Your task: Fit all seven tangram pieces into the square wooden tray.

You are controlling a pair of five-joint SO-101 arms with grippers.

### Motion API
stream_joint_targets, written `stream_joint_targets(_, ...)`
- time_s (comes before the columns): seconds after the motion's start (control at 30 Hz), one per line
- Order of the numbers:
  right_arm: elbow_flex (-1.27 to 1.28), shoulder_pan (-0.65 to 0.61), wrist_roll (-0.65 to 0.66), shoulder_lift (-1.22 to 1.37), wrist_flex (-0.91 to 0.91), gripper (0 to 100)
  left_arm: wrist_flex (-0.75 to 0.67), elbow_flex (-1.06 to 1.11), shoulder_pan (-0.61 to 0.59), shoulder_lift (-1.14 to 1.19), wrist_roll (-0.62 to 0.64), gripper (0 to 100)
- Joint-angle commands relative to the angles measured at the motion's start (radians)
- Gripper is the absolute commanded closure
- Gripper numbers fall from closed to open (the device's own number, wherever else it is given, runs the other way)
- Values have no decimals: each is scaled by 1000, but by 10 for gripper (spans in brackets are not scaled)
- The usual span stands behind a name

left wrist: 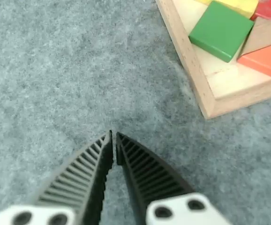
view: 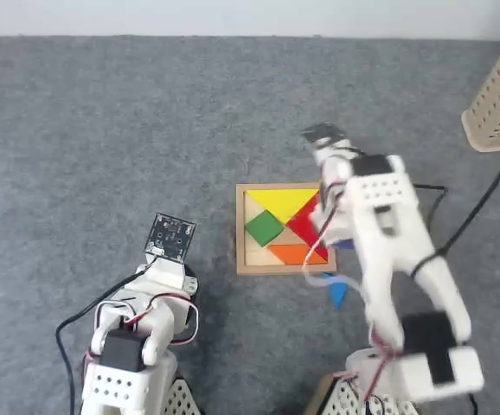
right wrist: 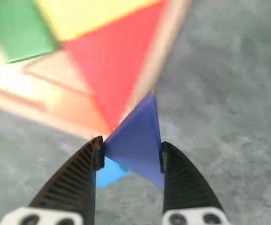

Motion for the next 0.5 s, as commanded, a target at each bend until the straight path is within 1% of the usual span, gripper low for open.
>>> stream_joint_targets(0.0,-3,-117,12,-148,2,986,6,-18,-3,-20,8,988)
stream_joint_targets(0.1,-38,-219,14,-117,-5,986,6,-18,-3,-20,8,988)
stream_joint_targets(0.2,-91,-278,14,-22,-13,986,6,-18,-3,-20,8,988)
stream_joint_targets(0.3,-173,-300,-9,102,-16,986,6,-18,-3,-20,8,988)
stream_joint_targets(0.4,-255,-311,-84,226,-19,987,6,-18,-3,-20,8,988)
stream_joint_targets(0.47,-301,-331,-107,295,-19,987,6,-18,-3,-20,8,988)
